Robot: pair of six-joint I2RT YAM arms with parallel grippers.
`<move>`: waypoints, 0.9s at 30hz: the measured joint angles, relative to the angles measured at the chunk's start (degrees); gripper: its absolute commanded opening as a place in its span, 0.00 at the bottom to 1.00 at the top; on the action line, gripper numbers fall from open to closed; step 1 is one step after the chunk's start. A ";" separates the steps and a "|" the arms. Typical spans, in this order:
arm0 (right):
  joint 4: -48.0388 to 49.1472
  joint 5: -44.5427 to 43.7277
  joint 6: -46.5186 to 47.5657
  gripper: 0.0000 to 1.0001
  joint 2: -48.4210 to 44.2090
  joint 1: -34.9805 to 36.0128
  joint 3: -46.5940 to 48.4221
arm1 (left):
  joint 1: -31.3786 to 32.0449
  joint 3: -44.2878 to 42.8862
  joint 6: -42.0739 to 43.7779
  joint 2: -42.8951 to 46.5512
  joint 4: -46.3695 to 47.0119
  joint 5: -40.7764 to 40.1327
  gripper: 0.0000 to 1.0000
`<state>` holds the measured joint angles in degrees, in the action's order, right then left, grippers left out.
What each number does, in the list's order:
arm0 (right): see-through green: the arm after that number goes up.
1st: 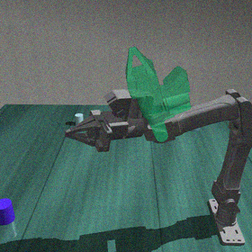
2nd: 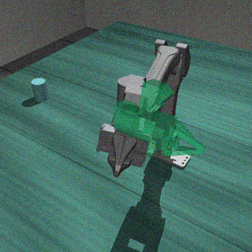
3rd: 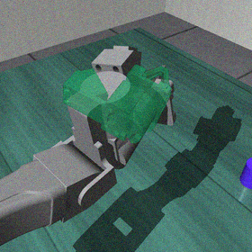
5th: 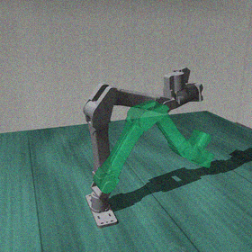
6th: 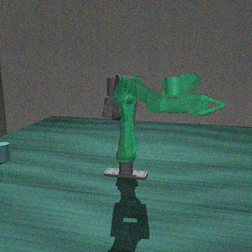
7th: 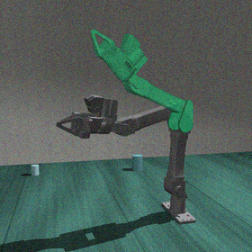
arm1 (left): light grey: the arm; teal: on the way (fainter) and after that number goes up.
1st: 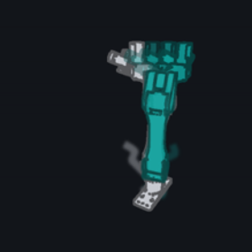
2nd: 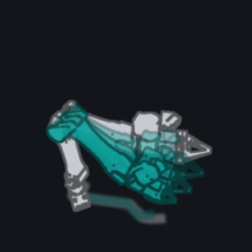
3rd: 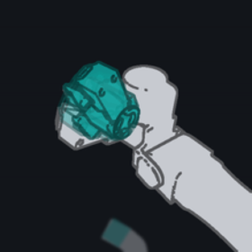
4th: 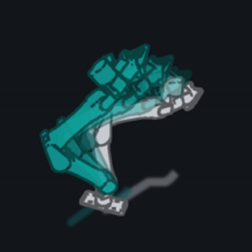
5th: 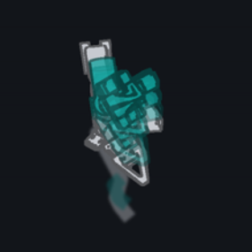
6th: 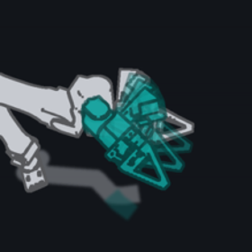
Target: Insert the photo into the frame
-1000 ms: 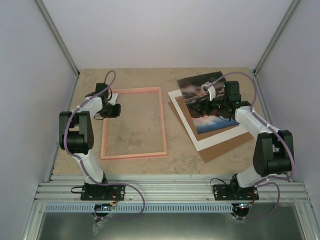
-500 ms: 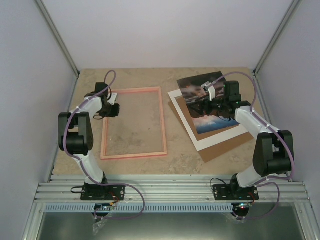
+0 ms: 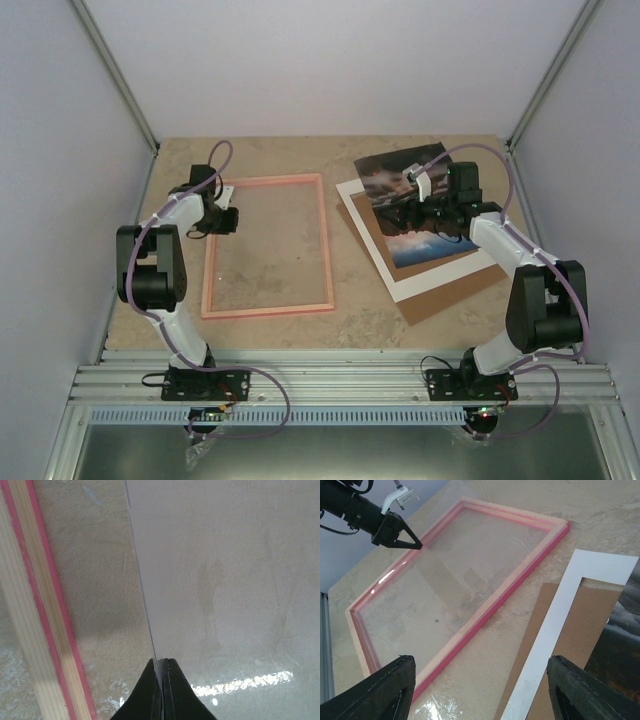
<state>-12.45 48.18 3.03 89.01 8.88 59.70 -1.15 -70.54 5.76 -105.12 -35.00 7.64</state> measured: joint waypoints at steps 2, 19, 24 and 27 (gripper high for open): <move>0.02 0.02 0.00 0.72 0.13 0.00 0.00 | 0.00 0.00 0.04 0.09 0.04 -0.31 0.00; 0.00 0.00 0.00 0.72 0.85 0.15 0.00 | 0.00 0.33 0.70 0.52 0.20 -3.04 0.00; 0.00 0.00 0.00 0.72 0.85 0.31 0.00 | 0.00 0.35 0.68 0.61 0.20 -3.10 0.00; 0.00 -0.02 0.00 0.72 0.85 0.31 0.00 | 0.00 0.48 0.68 0.81 0.20 -3.32 0.00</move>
<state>-12.45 48.16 3.03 89.86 9.19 59.70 -1.15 -70.06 6.44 -104.31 -34.81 4.32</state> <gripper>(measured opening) 0.720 0.019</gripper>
